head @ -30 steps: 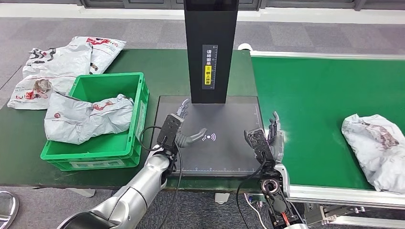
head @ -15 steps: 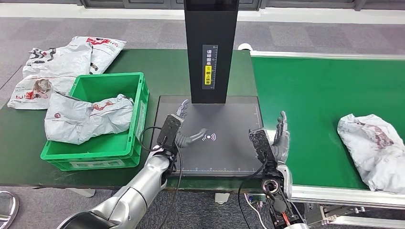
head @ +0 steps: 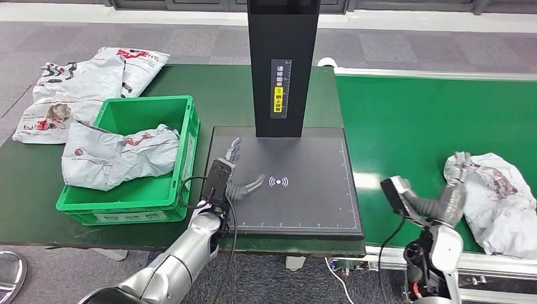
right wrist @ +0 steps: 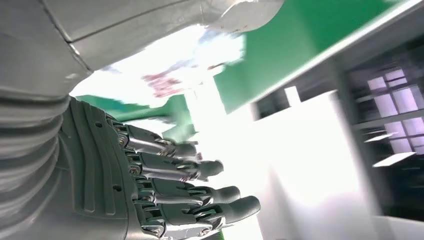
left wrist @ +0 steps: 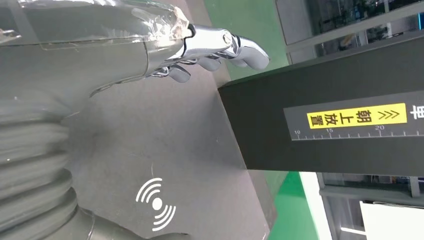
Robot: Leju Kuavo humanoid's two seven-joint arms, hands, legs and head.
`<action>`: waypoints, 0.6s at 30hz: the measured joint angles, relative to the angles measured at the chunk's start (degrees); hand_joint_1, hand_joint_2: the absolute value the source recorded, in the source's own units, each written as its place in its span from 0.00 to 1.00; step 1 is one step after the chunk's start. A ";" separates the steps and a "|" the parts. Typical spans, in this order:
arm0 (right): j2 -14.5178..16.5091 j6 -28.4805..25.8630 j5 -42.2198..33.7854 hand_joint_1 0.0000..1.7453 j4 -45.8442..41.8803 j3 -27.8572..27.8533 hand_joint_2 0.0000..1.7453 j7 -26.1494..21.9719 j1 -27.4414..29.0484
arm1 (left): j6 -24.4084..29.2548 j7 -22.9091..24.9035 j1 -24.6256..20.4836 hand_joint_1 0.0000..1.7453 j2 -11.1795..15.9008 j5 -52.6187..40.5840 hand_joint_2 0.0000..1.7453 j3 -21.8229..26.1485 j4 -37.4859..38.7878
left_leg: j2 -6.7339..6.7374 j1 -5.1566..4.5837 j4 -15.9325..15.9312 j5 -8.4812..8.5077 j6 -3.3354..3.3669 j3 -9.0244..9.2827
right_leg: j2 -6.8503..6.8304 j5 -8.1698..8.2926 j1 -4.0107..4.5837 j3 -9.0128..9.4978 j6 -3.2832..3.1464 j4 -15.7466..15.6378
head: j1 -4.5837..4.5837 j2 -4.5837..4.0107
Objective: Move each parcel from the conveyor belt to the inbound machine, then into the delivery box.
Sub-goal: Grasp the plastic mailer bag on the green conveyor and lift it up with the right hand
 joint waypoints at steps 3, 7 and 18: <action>-0.17 0.01 0.13 0.00 0.05 -5.15 1.00 -0.19 -0.20 | 0.00 0.00 0.14 0.00 0.10 0.03 1.00 0.00 -0.02 | 0.14 -0.04 0.00 -0.04 0.03 0.02 | 0.12 0.00 -0.04 -0.04 0.00 0.00 | 0.00 0.00; -0.20 0.01 0.71 0.00 0.09 -8.11 1.00 0.14 -0.36 | 0.00 0.01 0.24 0.00 0.10 0.03 1.00 0.00 -0.05 | 0.16 -0.04 0.00 -0.03 0.03 0.02 | 0.15 0.00 -0.03 -0.07 0.01 0.01 | 0.00 0.00; -2.60 0.01 7.00 0.00 1.46 -9.77 1.00 11.41 -0.58 | 0.04 -0.03 0.31 0.00 0.16 0.65 1.00 0.00 -0.05 | 0.16 -0.07 0.00 -0.04 0.04 0.00 | 0.15 -0.01 -0.06 -0.07 0.03 0.00 | 0.00 0.00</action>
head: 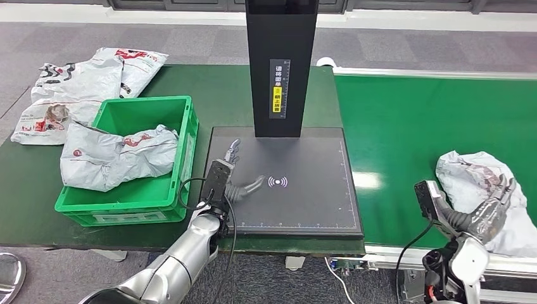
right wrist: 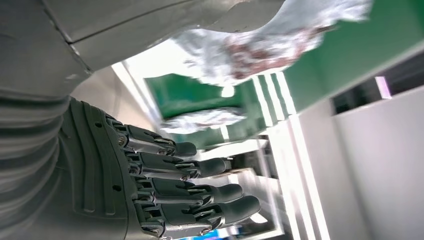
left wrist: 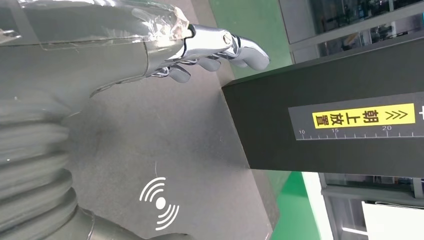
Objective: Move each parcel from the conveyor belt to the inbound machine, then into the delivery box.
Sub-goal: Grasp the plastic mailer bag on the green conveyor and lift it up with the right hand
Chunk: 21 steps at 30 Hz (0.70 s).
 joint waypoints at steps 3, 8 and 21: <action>-1.69 0.01 1.32 0.00 2.24 0.01 1.00 4.61 -0.15 | 0.00 -0.14 0.00 0.00 0.04 0.14 1.00 0.00 0.03 | -0.01 -0.02 0.00 0.00 0.01 -0.01 | -0.01 0.00 -0.01 0.00 0.00 -0.01 | 0.00 -0.01; -4.41 0.01 4.43 0.00 8.00 1.11 1.00 17.52 -0.36 | -0.49 0.08 -0.01 0.00 0.01 0.19 1.00 0.00 0.04 | -0.02 -0.01 0.00 -0.01 0.01 -0.01 | -0.02 -0.01 -0.01 0.00 0.01 -0.01 | -0.01 -0.01; -9.05 0.36 4.80 0.00 20.92 13.14 1.00 32.39 -0.51 | -1.07 1.28 -0.08 0.00 -1.00 0.15 1.00 -0.20 0.04 | 0.00 -0.01 0.00 -0.01 0.01 0.00 | 0.00 -0.01 -0.01 0.00 0.01 0.00 | 0.00 0.00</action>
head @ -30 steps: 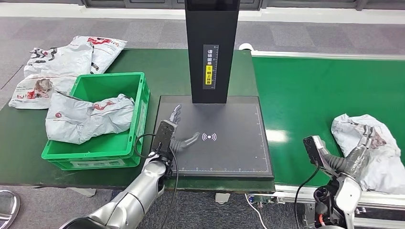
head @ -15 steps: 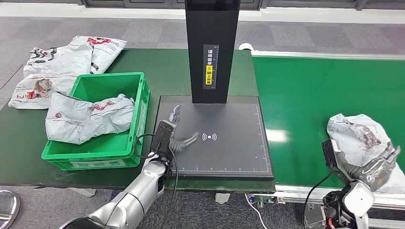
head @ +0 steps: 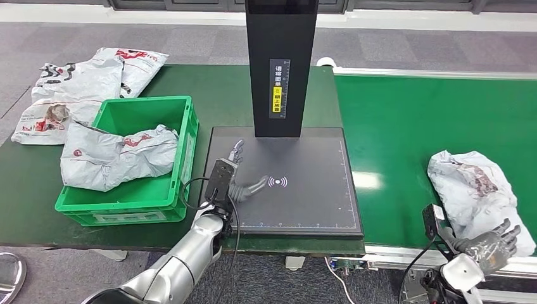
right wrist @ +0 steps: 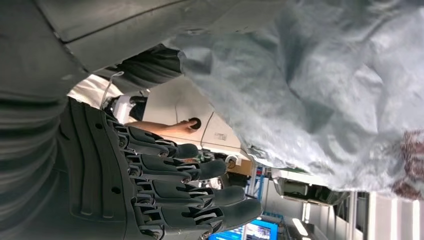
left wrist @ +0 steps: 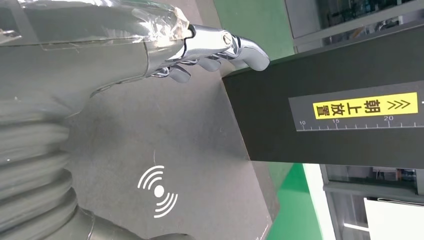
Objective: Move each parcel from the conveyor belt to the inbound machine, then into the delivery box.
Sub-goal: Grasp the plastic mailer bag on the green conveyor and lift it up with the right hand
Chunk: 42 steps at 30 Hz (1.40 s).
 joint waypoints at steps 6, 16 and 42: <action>-0.42 0.27 0.00 0.00 1.45 1.47 1.00 0.24 -0.40 | 0.00 0.02 -0.03 0.00 -0.11 0.00 1.00 0.00 0.02 | 0.00 0.00 0.00 0.00 0.00 0.00 | 0.00 0.00 0.00 0.00 0.00 0.00 | 0.00 -0.01; -0.95 1.83 0.00 0.00 2.53 3.06 1.00 1.11 -0.61 | -0.01 0.36 -0.51 0.00 -0.20 0.00 1.00 0.00 0.04 | 0.00 0.00 0.00 0.00 0.00 0.00 | 0.00 0.00 0.00 0.00 0.00 0.00 | 0.00 0.00; -1.88 19.29 -0.67 1.00 4.44 8.10 1.00 2.32 -3.63 | -0.79 0.49 -0.51 0.00 0.44 0.37 1.00 0.00 -0.02 | 0.00 0.00 0.00 0.00 0.01 0.00 | -0.01 0.00 0.01 0.01 0.00 0.00 | 0.00 0.00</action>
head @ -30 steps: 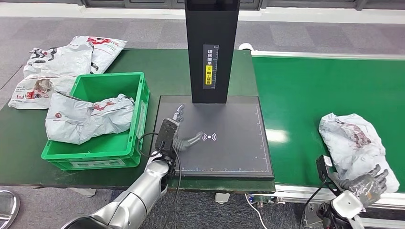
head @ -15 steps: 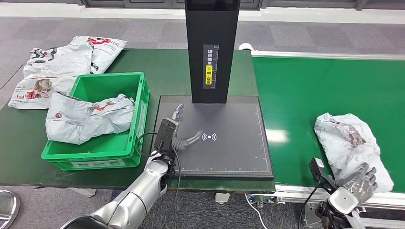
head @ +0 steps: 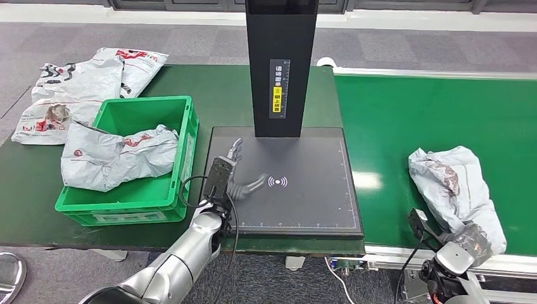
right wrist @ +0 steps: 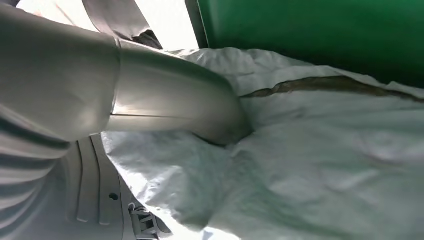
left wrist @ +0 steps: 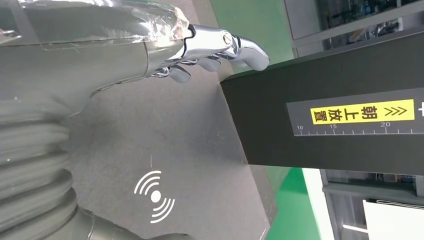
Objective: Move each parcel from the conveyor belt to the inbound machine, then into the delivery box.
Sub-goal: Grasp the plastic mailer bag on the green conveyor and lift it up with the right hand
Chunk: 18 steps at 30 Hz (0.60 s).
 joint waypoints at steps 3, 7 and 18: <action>0.02 -2.16 0.36 1.00 0.00 -0.02 1.00 -0.48 0.06 | -0.11 0.45 0.00 0.00 0.00 -0.59 1.00 0.00 -0.24 | -0.01 0.00 0.00 0.00 0.00 -0.01 | -0.01 0.00 0.00 0.00 0.00 0.00 | 0.00 0.00; 0.21 -7.22 0.61 1.00 -0.02 -0.02 1.00 -2.24 0.16 | -0.11 0.83 0.01 0.00 0.00 -1.20 1.00 0.00 -0.74 | -0.01 0.00 0.00 -0.01 0.00 -0.02 | -0.01 -0.01 0.00 -0.01 0.00 0.01 | 0.00 0.01; 3.94 -18.90 -6.20 1.00 -11.09 -2.00 1.00 -22.31 2.51 | 2.59 1.25 0.27 0.00 0.46 -2.98 1.00 0.00 -1.74 | 0.01 0.00 -0.01 0.00 0.00 -0.12 | 0.00 0.00 0.00 -0.09 0.00 0.08 | 0.00 0.00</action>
